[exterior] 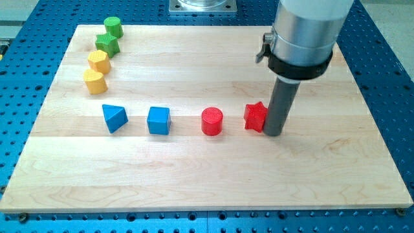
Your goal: Place red blocks at the top center of the board
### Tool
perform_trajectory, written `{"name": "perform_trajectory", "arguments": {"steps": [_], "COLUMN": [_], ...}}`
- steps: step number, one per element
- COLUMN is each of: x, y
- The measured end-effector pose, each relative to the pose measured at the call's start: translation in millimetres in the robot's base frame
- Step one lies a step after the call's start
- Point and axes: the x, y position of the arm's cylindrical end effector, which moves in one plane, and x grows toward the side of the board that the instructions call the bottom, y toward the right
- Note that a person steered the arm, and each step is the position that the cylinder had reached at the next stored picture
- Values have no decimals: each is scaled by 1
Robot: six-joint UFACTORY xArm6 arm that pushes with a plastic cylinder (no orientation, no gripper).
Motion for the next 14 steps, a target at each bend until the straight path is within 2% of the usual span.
{"name": "perform_trajectory", "arguments": {"steps": [1,3,4,5,6,7,8,10,12,13,14], "x": [-26,-88,-50,5,39,98,100,-33,-65,-141,-122], "y": [-73,-120,-94,-91,-129,-98,-182,-142,-183,-137,-105]}}
